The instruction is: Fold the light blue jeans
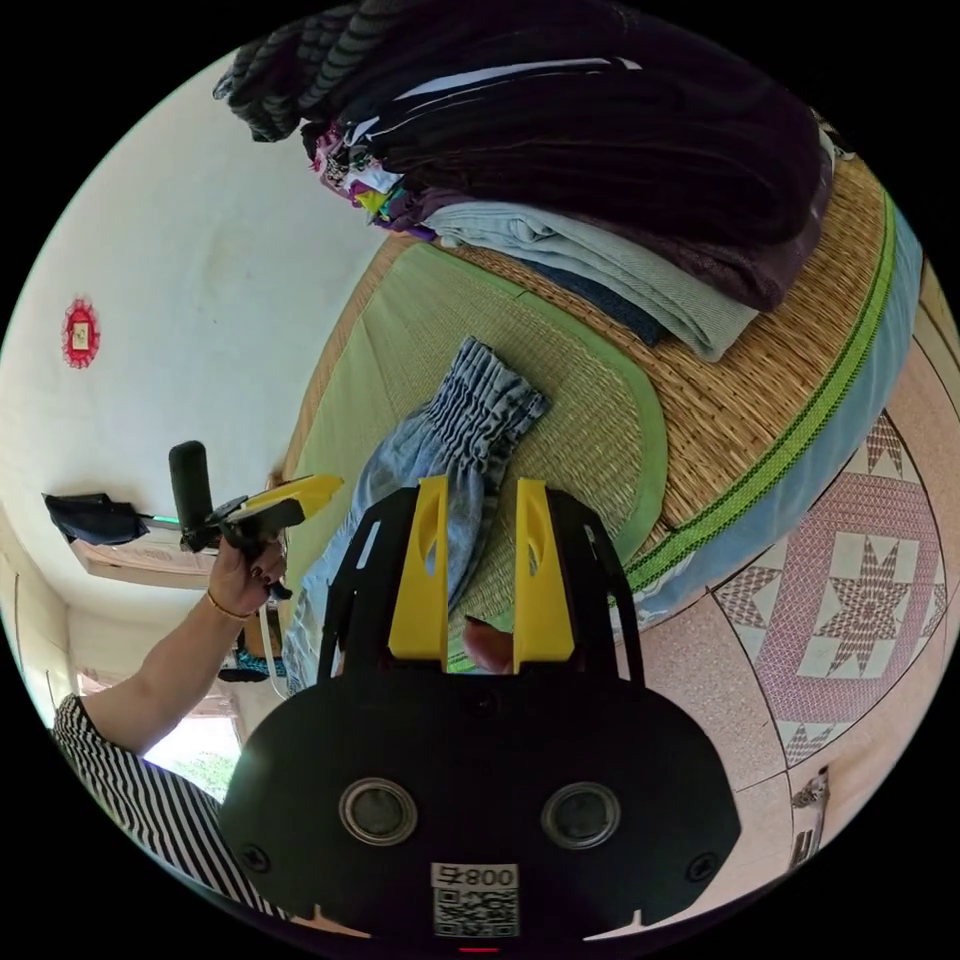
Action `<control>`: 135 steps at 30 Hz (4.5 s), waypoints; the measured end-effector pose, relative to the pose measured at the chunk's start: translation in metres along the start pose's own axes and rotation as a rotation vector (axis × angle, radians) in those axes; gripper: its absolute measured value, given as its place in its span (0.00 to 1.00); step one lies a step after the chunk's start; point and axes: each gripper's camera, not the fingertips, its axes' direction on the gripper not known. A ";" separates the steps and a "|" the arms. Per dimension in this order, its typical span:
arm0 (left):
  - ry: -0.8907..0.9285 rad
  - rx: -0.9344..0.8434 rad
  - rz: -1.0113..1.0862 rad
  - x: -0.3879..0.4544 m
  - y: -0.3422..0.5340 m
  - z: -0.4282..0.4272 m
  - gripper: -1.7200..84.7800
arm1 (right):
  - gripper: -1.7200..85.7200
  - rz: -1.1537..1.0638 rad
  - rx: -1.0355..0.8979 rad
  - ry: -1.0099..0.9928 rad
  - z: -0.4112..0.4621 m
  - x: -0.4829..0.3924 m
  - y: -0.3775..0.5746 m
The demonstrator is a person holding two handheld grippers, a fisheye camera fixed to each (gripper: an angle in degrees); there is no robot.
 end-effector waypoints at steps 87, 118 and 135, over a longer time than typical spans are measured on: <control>0.491 0.503 -0.744 -0.186 0.460 -0.160 0.13 | 0.11 -0.969 -0.483 0.155 0.202 -0.357 0.265; -0.004 0.259 -0.599 -0.139 0.484 -0.150 0.02 | 0.02 -0.573 -0.486 0.084 0.226 -0.324 0.134; -0.081 0.208 -0.539 -0.087 0.451 -0.104 0.02 | 0.02 -0.601 -0.647 -0.069 0.200 -0.286 0.150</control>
